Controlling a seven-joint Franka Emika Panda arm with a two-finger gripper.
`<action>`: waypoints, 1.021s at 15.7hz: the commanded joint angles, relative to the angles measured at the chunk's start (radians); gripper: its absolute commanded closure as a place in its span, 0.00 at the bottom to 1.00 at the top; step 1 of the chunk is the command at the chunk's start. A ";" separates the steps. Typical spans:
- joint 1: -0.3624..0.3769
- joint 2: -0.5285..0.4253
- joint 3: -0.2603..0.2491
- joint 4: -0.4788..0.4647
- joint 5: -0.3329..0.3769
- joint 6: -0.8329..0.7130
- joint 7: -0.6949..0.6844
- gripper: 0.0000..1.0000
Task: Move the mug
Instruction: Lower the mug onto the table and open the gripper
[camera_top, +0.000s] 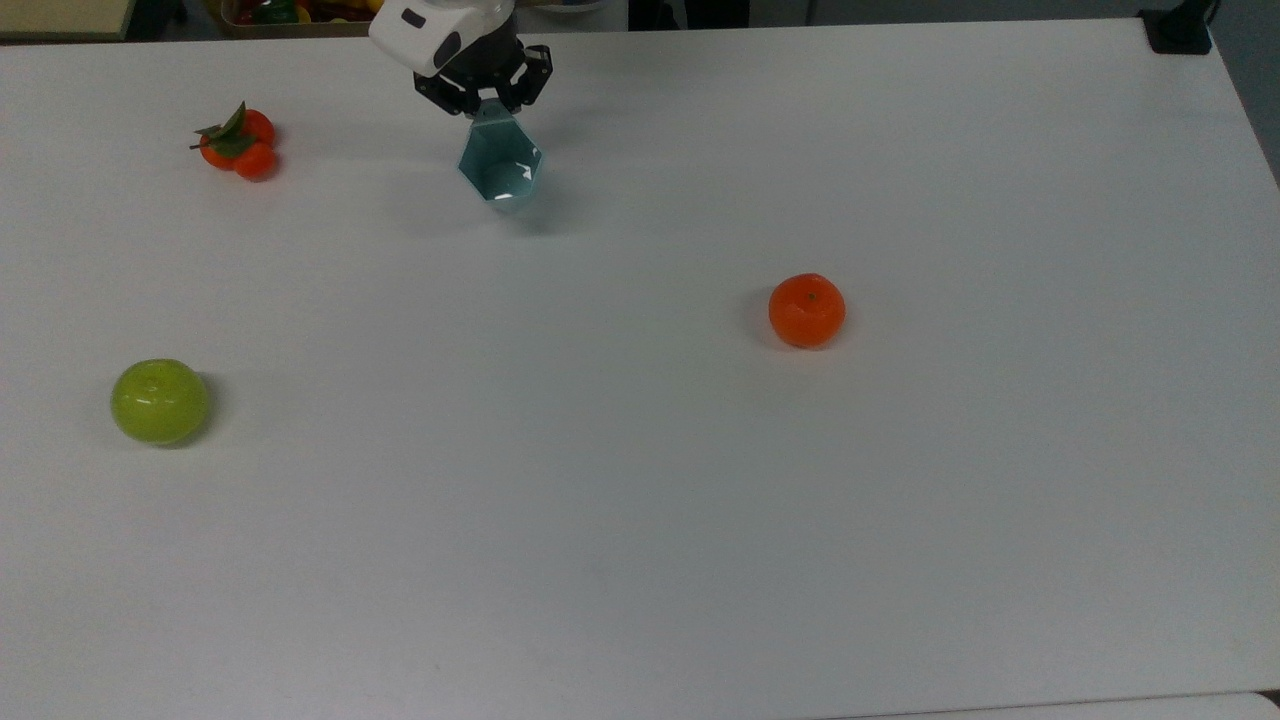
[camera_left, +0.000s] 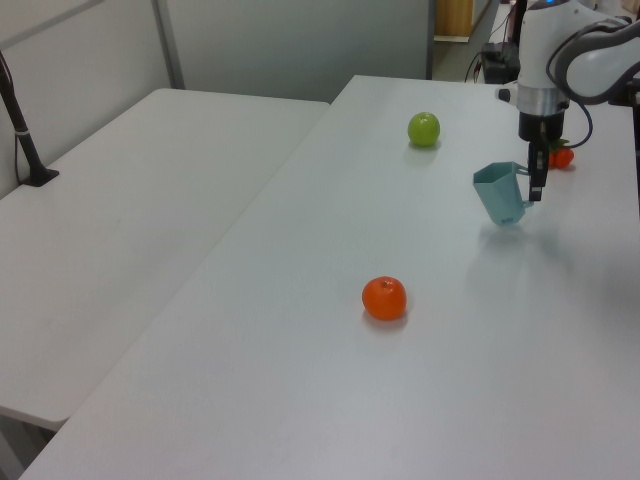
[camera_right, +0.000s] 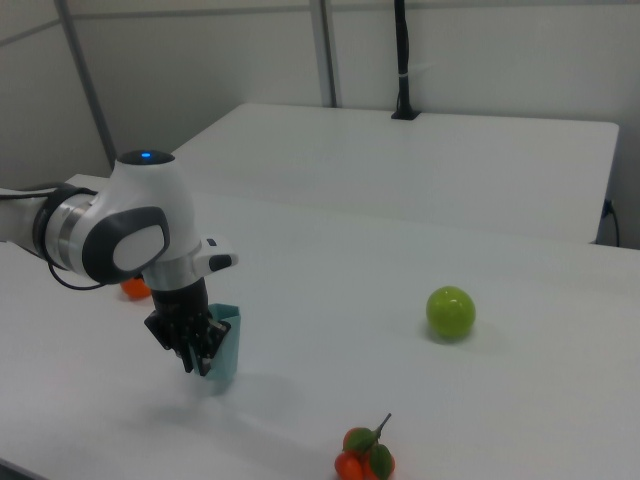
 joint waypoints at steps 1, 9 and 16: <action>-0.011 -0.041 -0.007 -0.087 0.023 0.116 -0.029 1.00; -0.011 -0.032 -0.007 -0.104 0.023 0.139 -0.014 0.82; -0.011 -0.040 -0.009 -0.095 0.024 0.079 -0.014 0.30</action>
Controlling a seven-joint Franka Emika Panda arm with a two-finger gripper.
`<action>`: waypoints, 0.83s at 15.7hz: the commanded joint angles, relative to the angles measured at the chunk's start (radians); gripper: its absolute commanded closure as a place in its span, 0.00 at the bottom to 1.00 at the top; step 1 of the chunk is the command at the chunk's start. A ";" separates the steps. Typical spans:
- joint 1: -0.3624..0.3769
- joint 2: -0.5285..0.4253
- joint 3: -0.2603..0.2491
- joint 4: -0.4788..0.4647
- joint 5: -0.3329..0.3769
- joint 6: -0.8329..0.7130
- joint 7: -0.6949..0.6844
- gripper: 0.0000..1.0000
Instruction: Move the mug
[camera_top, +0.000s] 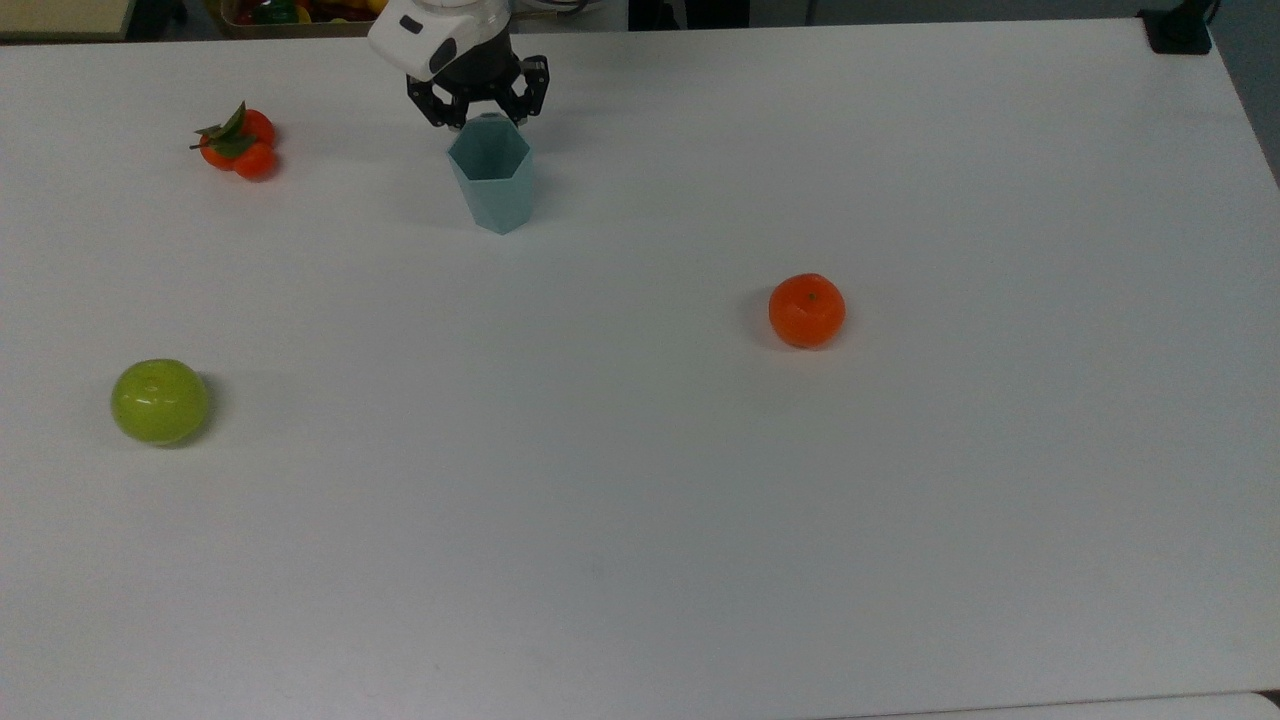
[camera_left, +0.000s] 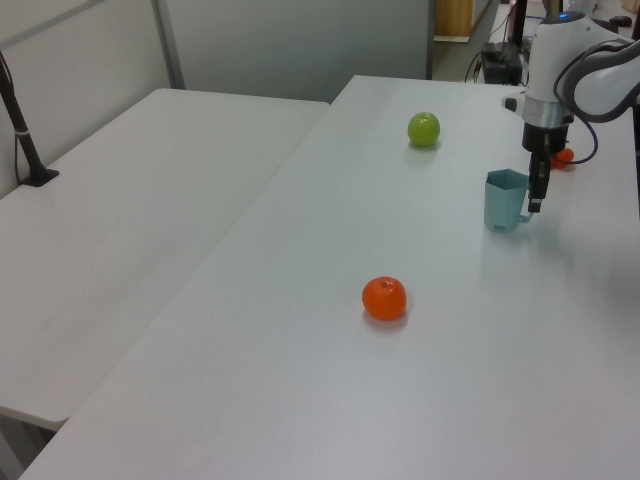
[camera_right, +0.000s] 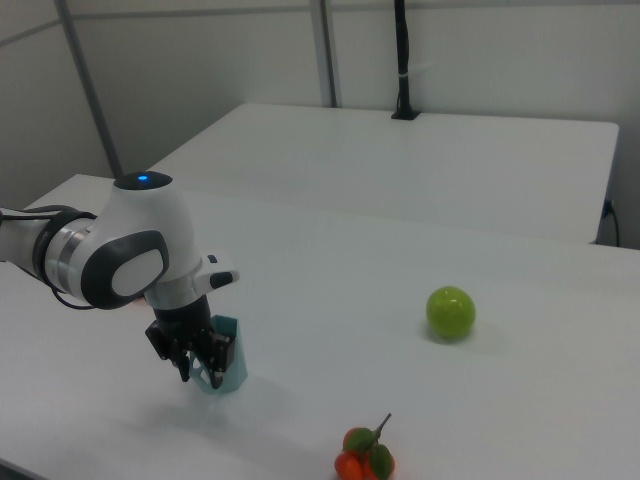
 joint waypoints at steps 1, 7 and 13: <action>0.002 -0.039 -0.010 0.007 0.024 -0.098 -0.011 0.04; 0.016 -0.037 -0.002 0.301 0.024 -0.453 0.108 0.00; 0.030 -0.025 0.036 0.609 0.035 -0.707 0.269 0.00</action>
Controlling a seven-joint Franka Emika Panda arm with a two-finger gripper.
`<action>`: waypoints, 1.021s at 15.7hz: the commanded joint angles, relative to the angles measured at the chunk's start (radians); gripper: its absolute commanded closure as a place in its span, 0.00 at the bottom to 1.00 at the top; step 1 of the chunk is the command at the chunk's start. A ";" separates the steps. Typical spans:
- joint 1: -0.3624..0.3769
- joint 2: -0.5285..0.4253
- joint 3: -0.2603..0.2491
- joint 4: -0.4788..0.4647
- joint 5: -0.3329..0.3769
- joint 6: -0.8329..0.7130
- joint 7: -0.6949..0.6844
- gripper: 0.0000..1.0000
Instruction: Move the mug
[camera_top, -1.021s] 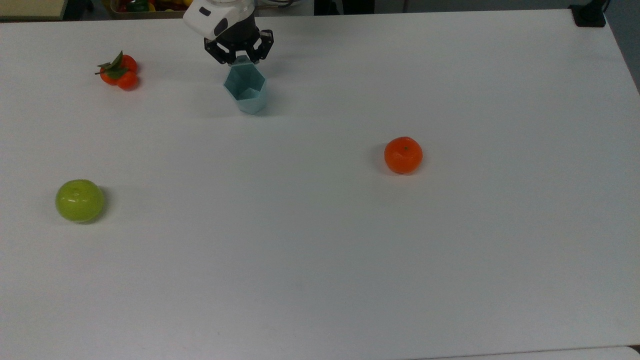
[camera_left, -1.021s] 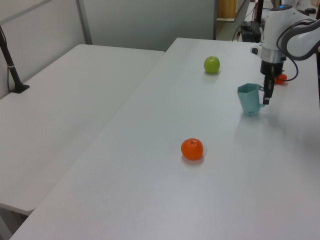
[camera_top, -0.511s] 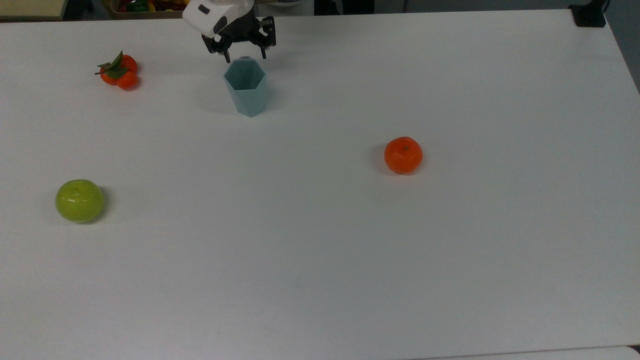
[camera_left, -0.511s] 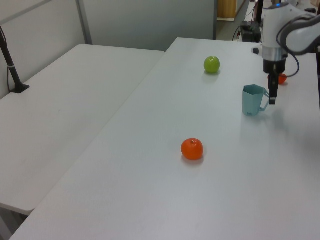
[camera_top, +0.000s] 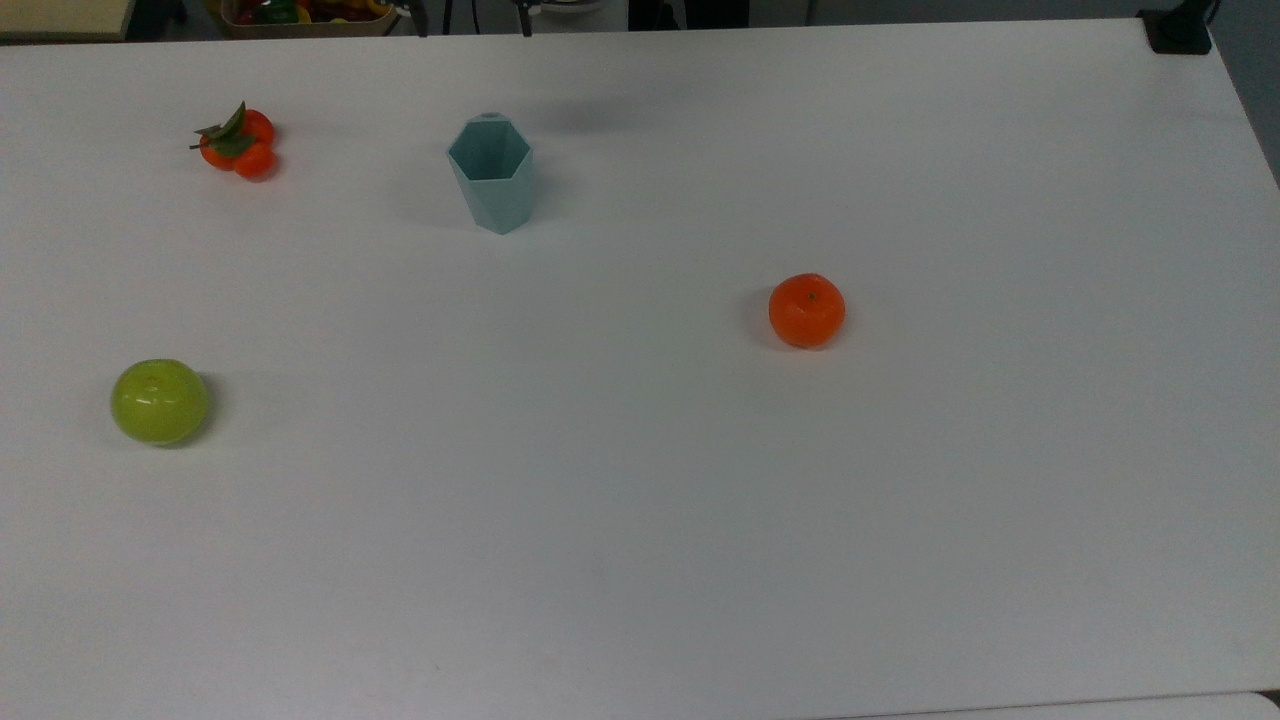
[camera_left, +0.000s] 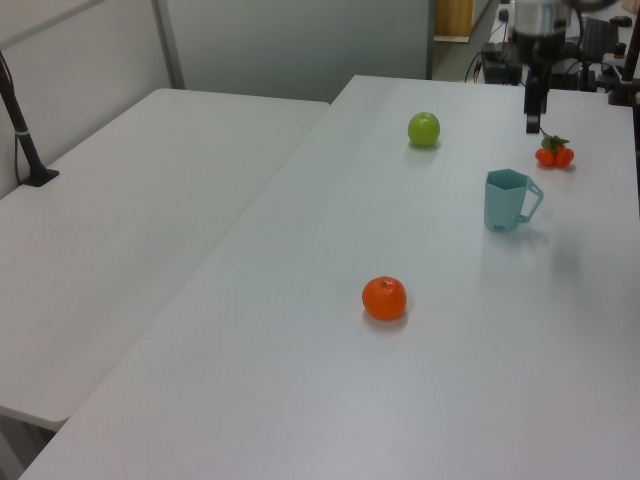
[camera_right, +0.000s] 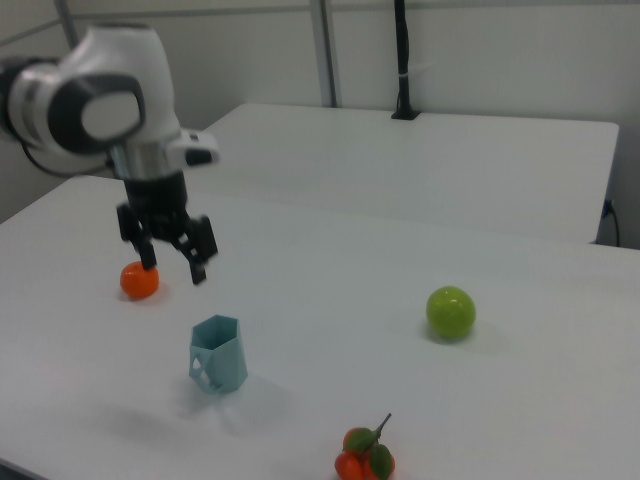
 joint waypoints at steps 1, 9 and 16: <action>0.008 0.020 0.043 0.210 0.041 -0.173 0.113 0.00; 0.008 0.026 0.119 0.294 0.061 -0.191 0.197 0.00; 0.050 0.093 0.066 0.294 0.050 0.001 0.181 0.00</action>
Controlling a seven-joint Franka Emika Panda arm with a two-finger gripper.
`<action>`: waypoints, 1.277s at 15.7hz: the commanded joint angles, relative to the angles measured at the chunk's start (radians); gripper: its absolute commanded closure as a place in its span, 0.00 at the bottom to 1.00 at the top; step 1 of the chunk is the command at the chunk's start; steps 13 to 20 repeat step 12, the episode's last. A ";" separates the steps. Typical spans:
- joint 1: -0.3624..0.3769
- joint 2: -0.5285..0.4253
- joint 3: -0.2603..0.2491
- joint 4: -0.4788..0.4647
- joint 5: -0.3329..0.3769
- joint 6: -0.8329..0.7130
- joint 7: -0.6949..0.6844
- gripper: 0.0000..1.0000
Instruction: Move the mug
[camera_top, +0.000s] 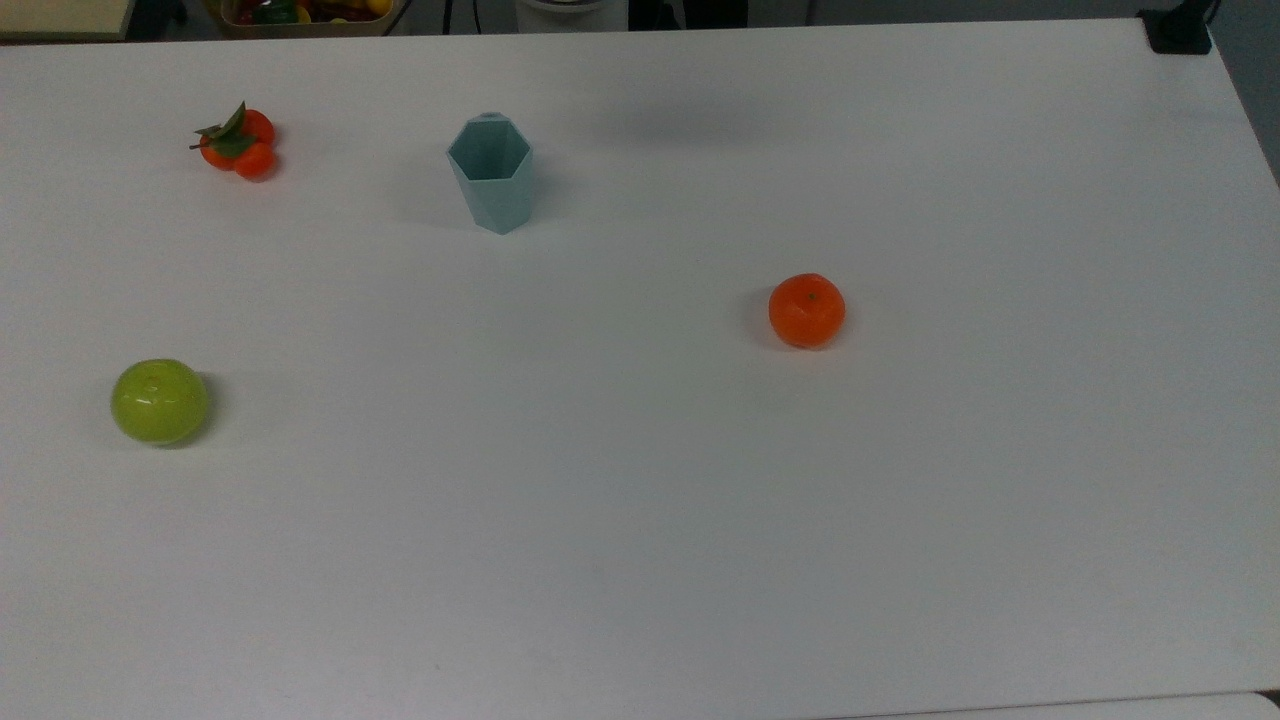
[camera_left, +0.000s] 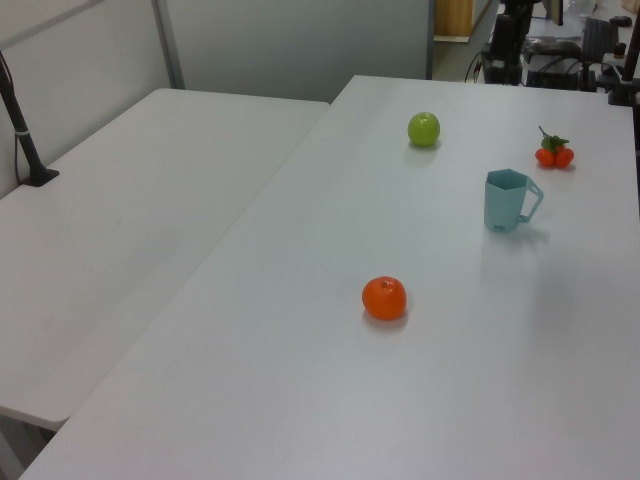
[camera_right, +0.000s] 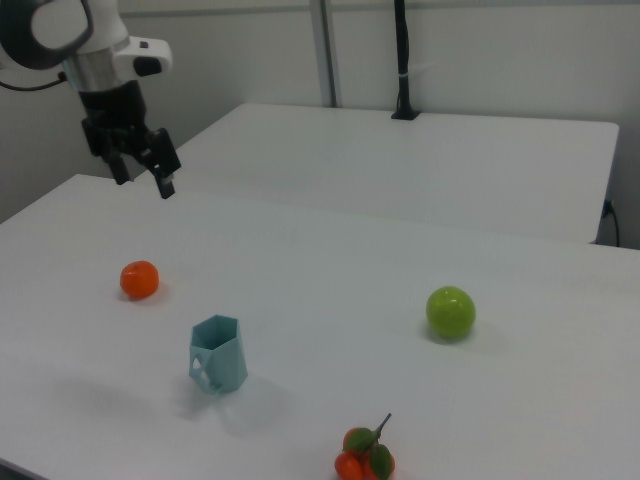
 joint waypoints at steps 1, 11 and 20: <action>0.038 0.036 -0.043 0.020 0.005 0.058 -0.028 0.00; 0.042 0.045 -0.081 0.026 0.005 0.072 -0.168 0.00; 0.042 0.047 -0.081 0.026 0.006 0.072 -0.166 0.00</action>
